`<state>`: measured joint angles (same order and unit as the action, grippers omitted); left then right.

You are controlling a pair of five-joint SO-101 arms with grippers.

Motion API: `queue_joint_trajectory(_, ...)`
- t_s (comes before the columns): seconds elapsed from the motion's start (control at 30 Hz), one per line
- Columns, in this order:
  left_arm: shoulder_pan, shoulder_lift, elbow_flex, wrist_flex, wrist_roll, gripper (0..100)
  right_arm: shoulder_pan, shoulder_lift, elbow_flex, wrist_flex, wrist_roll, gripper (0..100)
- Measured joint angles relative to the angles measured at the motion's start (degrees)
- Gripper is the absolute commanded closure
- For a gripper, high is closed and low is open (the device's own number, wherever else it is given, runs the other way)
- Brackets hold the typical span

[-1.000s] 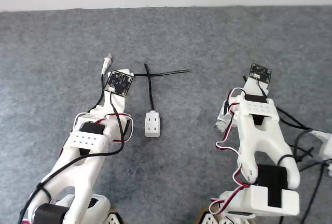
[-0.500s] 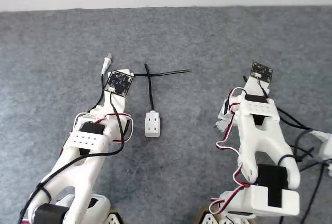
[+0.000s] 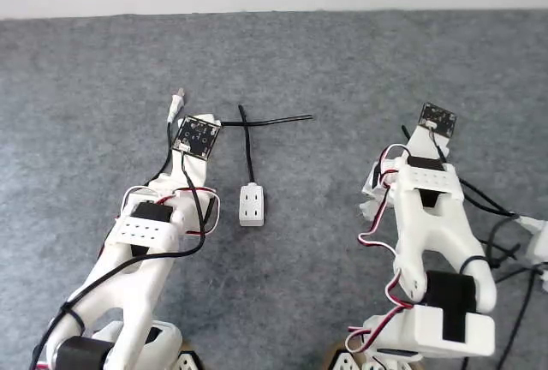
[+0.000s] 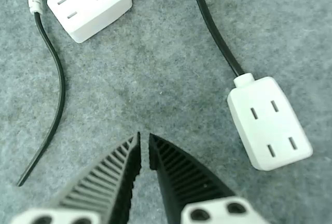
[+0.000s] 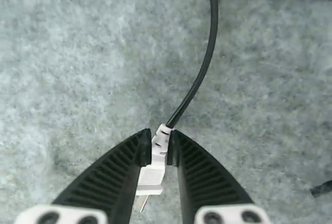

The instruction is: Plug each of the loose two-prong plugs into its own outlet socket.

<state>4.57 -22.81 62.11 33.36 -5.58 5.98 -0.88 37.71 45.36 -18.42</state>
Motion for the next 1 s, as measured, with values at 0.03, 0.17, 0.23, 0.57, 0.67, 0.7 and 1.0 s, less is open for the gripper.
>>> queue_joint_trajectory(0.03,0.00,0.00,0.00,0.00,0.00,97,0.00,0.62,-0.09,-0.18,0.00,92.5)
queue_joint_trajectory(0.17,0.00,0.00,0.00,0.00,0.00,97,0.09,3.78,-3.34,0.79,0.00,92.5)
queue_joint_trajectory(0.23,0.00,0.00,0.00,0.00,0.00,97,0.09,5.63,-5.54,2.20,0.00,92.8)
queue_joint_trajectory(0.57,0.00,0.00,0.00,0.00,0.00,97,-0.53,12.48,-14.68,9.85,0.00,92.9)
queue_joint_trajectory(0.67,0.00,0.00,0.00,0.00,0.00,97,-2.20,12.75,-14.77,11.34,0.00,92.9)
queue_joint_trajectory(0.7,0.00,0.00,0.00,0.00,0.00,97,-2.55,12.75,-14.77,11.60,0.00,92.9)
queue_joint_trajectory(1.0,0.00,0.00,0.00,0.00,0.00,97,-3.16,12.75,-14.77,11.78,0.00,99.1)
